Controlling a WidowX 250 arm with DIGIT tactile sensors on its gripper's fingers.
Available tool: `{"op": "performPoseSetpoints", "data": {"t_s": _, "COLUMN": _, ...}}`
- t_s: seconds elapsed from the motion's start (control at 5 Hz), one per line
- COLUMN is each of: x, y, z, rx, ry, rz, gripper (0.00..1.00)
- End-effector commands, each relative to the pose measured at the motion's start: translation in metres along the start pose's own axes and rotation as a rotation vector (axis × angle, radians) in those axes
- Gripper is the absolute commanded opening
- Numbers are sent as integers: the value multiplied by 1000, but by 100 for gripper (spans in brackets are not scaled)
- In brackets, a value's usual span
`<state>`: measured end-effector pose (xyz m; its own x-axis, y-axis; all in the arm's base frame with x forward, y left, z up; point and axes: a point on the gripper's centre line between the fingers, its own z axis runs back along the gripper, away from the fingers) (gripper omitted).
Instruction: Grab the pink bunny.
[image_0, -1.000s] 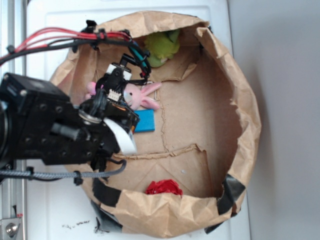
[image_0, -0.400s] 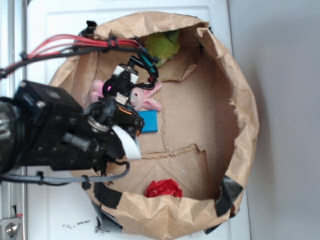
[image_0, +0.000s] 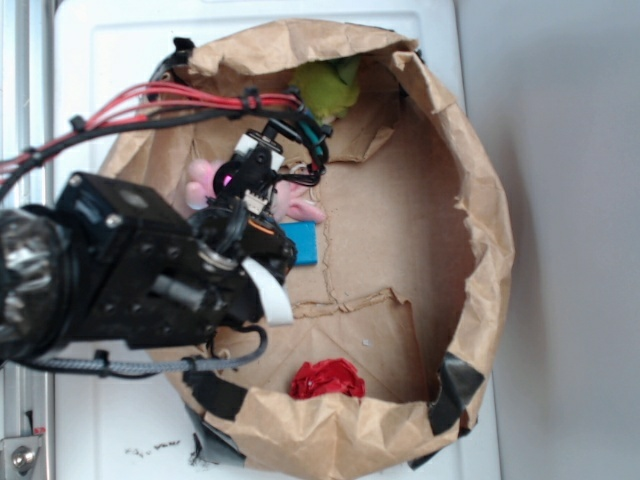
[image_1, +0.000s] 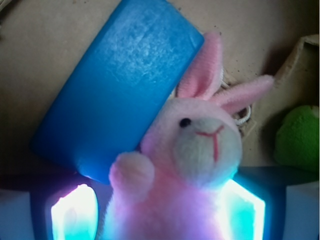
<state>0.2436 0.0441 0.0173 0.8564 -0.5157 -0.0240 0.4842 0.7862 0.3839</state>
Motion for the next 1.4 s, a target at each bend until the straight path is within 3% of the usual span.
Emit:
{"op": "performPoseSetpoints", "data": {"t_s": 0.0, "x": -4, "y": 10, "z": -6, "rx": -53, "ry": 9, "rz": 81, "gripper": 0}}
{"op": "performPoseSetpoints", "data": {"t_s": 0.2, "x": -3, "y": 20, "z": 0, "rx": -81, "ry": 6, "rz": 102, "gripper": 0}}
{"op": "performPoseSetpoints", "data": {"t_s": 0.6, "x": -12, "y": 16, "z": 28, "rx": -139, "ry": -14, "rz": 151, "gripper": 0}}
{"op": "performPoseSetpoints", "data": {"t_s": 0.8, "x": -15, "y": 20, "z": 58, "rx": -228, "ry": -41, "rz": 183, "gripper": 0}}
{"op": "performPoseSetpoints", "data": {"t_s": 1.2, "x": -2, "y": 40, "z": 113, "rx": -323, "ry": -127, "rz": 300, "gripper": 0}}
